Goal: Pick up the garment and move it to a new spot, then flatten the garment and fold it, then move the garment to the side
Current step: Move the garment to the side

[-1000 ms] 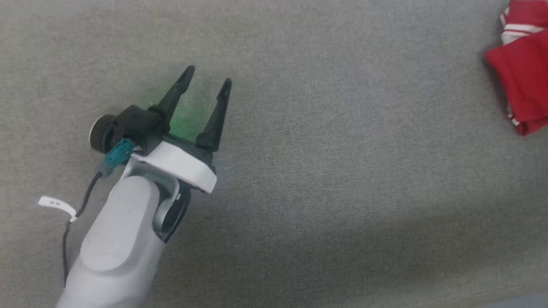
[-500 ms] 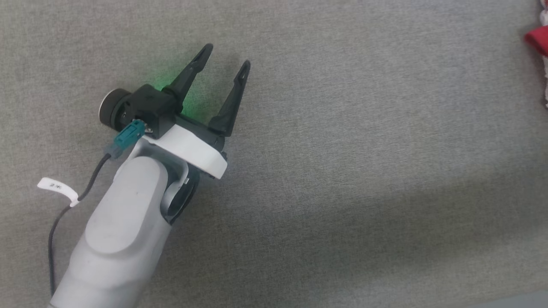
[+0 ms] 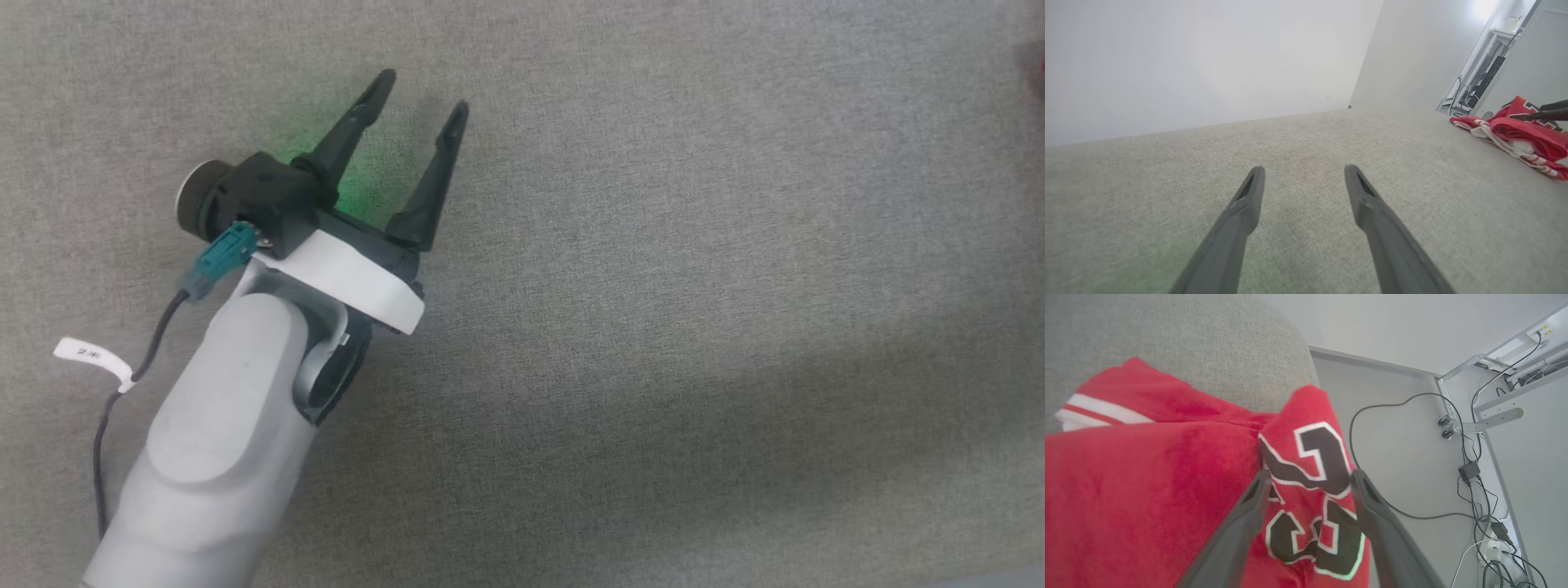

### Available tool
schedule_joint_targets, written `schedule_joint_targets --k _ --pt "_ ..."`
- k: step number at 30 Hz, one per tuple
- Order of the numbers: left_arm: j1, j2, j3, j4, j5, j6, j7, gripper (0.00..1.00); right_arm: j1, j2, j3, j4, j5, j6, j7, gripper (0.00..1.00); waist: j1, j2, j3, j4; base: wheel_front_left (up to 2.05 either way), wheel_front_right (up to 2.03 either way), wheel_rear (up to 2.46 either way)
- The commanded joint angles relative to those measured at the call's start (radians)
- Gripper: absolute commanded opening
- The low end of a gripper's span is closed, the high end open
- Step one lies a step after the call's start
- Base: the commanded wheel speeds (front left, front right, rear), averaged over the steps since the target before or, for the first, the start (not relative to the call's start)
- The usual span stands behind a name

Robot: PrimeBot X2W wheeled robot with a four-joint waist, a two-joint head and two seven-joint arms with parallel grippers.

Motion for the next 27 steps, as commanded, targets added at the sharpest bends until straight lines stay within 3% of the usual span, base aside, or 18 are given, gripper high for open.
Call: schedule_joint_targets --k 1,11,27 --pt "0.017 0.008 0.008 -0.004 -0.012 0.000 -0.004 1.00 -0.011 0.001 0.009 0.010 0.007 -0.002 -0.007 1.00 0.0000 0.0000 -0.009 -0.002 0.00 0.00 0.00" --pt "0.081 0.020 0.074 -0.060 0.007 0.003 -0.004 1.00 -0.008 0.024 0.035 0.002 0.056 -0.002 -0.060 1.00 0.0000 0.0000 -0.070 -0.005 0.00 0.00 0.00" --pt "0.271 0.020 0.226 -0.095 0.016 0.003 -0.004 1.00 0.104 0.148 0.077 -0.086 0.131 -0.002 -0.253 1.00 0.0000 0.0000 -0.241 0.026 0.00 0.00 0.00"
